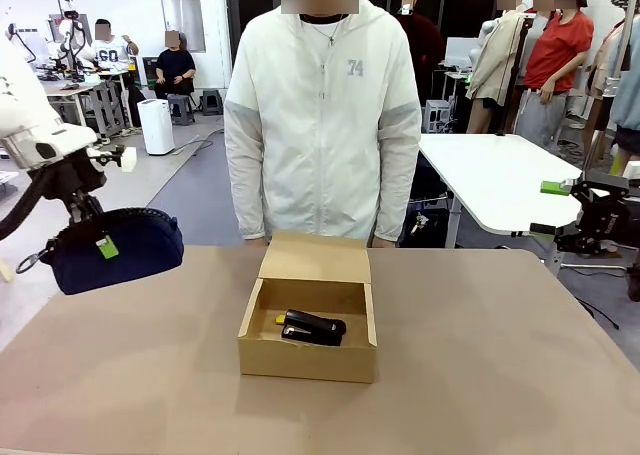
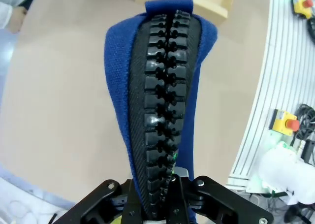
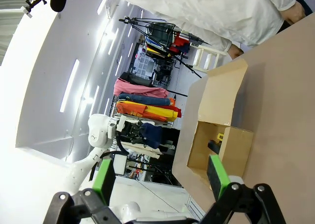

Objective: Pack the items into the box.
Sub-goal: Pick up the item indicated by the person and place it inside the Mailer Box.

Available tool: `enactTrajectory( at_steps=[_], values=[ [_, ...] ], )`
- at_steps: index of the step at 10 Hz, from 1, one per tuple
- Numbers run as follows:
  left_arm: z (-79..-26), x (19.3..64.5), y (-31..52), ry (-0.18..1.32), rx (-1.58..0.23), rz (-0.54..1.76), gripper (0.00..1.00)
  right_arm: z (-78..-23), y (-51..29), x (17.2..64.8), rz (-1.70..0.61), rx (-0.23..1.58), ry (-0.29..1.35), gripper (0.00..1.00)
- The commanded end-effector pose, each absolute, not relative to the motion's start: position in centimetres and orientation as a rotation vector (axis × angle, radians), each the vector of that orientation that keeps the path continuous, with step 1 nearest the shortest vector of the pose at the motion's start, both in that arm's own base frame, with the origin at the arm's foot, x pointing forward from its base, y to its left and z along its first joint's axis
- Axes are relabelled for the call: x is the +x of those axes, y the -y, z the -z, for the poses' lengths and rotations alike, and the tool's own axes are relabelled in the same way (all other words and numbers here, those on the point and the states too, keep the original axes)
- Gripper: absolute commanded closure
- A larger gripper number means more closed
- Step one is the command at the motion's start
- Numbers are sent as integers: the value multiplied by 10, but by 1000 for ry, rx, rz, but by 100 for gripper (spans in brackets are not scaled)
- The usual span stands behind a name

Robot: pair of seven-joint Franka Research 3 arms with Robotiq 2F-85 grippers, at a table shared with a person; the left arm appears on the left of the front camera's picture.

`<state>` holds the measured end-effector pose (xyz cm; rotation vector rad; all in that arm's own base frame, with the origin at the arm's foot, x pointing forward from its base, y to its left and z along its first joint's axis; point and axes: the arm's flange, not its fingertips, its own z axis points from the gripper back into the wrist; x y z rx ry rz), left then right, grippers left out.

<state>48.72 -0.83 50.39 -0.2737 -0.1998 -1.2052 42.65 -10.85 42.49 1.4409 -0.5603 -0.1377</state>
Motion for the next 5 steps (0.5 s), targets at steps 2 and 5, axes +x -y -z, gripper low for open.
enactTrajectory(
  at_steps=[2, 5],
  values=[
    [-498, 507, 3, 149, -304, 1248, 100, -427, 109, 425, 129, 1450, 561, 0],
    [-495, 504, 34, 214, -297, 1226, 100, -427, 109, 425, 129, 1450, 561, 0]
  ],
)
